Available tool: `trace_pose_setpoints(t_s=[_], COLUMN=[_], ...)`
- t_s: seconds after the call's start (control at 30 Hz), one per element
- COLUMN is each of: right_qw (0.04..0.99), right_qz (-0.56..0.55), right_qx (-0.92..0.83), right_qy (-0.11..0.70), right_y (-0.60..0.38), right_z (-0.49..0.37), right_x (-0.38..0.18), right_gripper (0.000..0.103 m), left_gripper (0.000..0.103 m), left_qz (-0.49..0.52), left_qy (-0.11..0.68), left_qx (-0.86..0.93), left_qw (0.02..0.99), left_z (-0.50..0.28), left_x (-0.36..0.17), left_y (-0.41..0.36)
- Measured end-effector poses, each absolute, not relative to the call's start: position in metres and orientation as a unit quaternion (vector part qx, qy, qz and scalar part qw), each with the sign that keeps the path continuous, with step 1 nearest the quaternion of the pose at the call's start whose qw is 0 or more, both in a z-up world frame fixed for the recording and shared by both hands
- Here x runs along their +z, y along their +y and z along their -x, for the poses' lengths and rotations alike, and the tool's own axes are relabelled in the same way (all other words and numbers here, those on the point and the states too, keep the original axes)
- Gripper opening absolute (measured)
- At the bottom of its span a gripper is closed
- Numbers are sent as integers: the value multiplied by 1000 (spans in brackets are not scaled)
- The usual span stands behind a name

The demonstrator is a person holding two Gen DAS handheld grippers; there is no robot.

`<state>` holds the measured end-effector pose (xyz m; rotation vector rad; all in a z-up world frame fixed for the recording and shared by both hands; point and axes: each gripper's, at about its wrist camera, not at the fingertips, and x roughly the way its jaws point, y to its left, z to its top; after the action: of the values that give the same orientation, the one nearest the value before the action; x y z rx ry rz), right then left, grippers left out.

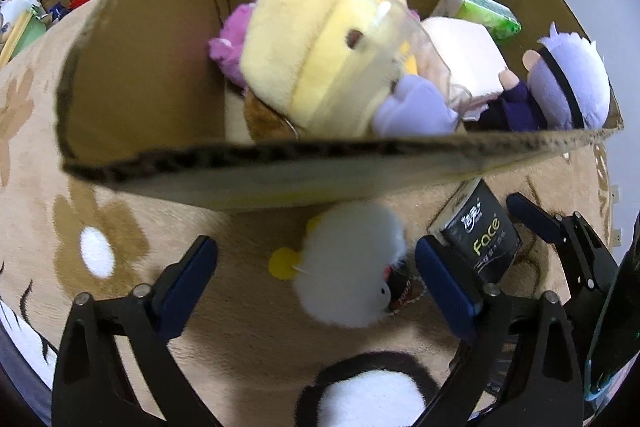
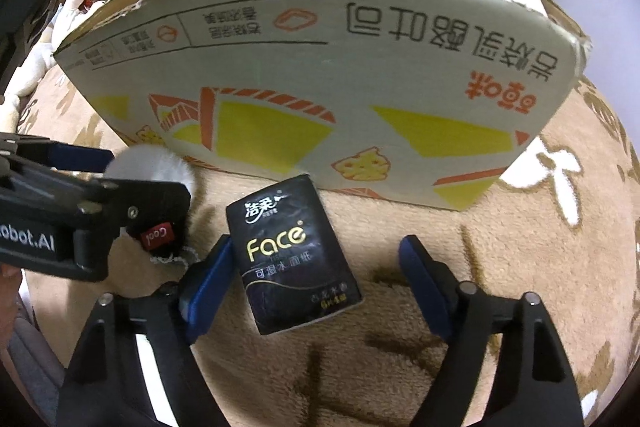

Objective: Organize soft objects
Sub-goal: 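Grasp the white fluffy keychain with the left tool while the right tool grasps the black Face packet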

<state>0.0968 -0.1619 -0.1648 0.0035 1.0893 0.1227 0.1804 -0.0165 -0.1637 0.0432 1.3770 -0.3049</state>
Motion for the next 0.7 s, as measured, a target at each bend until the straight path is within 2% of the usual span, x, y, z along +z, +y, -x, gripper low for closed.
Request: trace_pose_setpoints(t_s=[0.27,0.37,0.43,0.57,0.7], right_qw=[854,853,853,852,851], right_qz=[-3,-4,-4,-2,2], right_qx=[48,50,51,54,54], right_qy=[519,519,519,520,522], right_y=[-172,-174,-178,-179,-177], right_z=[-97,-98,-98,-97,-96], right_x=[-165,-165,-165,-165,-166], right_gripper=[63,56,49,49,49], left_gripper=[76,65,61,51,50], left_qz=[-36,-39,-31,-11,4], left_qy=[645,647,647,648,649], left_qx=[-154,-158,-161,-165,-165], left_qw=[748,745,744,744,743], left_z=[-174,-172,-171,-168,-168], left_x=[-173,-176,-177,-181,-185], left_y=[-23,-25,-23,-23,-16])
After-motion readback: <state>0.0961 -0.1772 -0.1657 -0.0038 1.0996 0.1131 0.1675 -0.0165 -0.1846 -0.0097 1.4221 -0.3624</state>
